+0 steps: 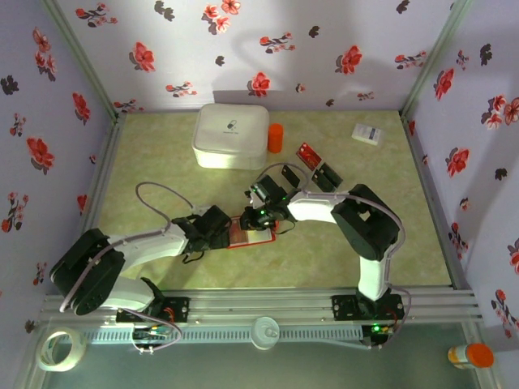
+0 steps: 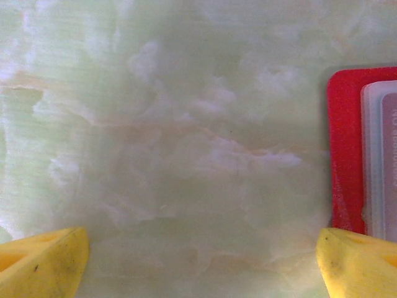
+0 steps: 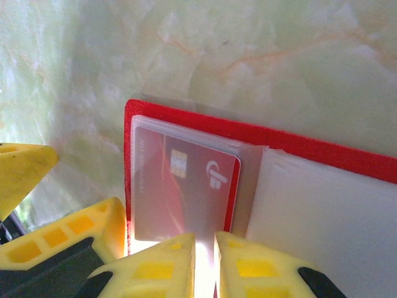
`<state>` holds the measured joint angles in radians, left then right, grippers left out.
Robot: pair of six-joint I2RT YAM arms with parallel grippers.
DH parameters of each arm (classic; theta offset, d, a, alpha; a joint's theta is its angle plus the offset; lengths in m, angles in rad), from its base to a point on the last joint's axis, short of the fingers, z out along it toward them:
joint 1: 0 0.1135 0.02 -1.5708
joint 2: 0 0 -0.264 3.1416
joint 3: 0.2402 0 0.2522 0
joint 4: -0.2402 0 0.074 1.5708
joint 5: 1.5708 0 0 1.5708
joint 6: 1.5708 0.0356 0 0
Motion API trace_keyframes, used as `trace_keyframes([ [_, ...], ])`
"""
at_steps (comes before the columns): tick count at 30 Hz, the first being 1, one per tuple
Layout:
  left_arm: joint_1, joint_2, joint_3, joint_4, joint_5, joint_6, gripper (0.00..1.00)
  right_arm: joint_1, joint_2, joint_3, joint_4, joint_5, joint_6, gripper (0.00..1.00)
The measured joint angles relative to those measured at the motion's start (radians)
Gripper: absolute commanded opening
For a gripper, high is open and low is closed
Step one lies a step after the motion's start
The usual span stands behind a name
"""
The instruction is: Put the credit cards into the card holder
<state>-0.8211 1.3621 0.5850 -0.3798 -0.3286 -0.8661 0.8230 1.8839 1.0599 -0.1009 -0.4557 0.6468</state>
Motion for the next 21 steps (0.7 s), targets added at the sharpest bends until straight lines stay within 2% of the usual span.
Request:
trace_keyframes([
  [9,0.016,-0.023,-0.024,0.006,-0.001,0.000,0.95,0.001,-0.038,0.000,-0.053,0.060,-0.011,0.16],
  [21,0.016,-0.021,-0.025,0.009,-0.002,0.000,0.95,0.023,-0.034,0.028,-0.085,0.076,-0.012,0.15],
])
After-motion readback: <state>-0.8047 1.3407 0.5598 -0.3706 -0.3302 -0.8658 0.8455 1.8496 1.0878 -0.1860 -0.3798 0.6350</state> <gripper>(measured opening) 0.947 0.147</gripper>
